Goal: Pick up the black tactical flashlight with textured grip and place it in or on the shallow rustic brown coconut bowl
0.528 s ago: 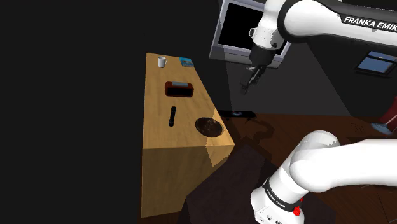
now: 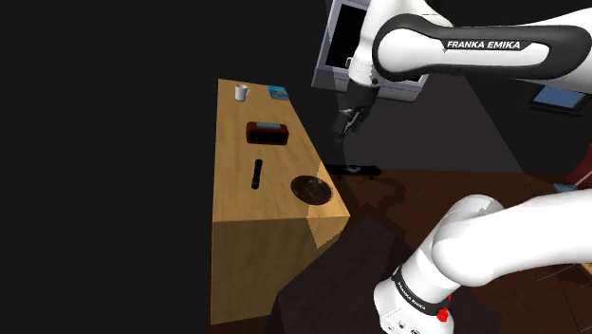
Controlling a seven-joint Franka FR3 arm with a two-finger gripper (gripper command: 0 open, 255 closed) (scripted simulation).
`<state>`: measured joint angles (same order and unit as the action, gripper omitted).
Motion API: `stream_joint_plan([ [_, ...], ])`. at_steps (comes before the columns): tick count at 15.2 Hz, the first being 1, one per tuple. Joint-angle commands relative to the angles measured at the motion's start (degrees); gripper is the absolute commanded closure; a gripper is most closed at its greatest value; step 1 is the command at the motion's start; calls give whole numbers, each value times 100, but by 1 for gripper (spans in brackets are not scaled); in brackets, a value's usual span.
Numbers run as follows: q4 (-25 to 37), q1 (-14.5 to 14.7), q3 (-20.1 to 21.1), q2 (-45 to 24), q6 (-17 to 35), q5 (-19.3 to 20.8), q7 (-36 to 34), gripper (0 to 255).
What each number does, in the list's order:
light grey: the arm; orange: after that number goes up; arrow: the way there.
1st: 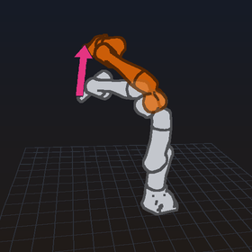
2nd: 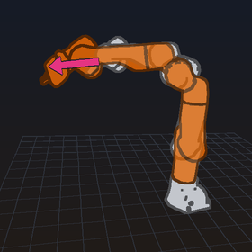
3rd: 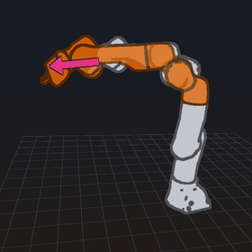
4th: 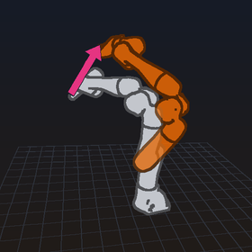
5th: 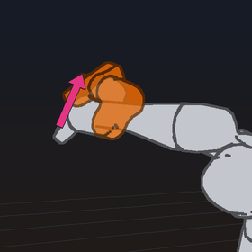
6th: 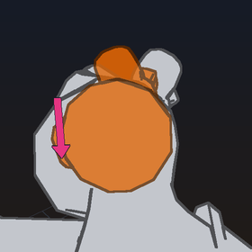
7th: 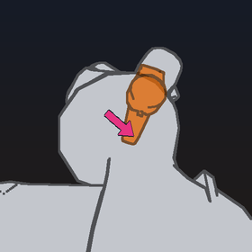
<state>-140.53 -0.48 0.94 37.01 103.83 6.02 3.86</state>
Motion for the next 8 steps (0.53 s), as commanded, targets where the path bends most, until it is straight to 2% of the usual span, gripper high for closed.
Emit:
stream_joint_plan([
  [1,15,-2,-10,-431,420,-17,-46,0],
  [8,400,-26,-74,-1952,1547,-67,-105,0],
])
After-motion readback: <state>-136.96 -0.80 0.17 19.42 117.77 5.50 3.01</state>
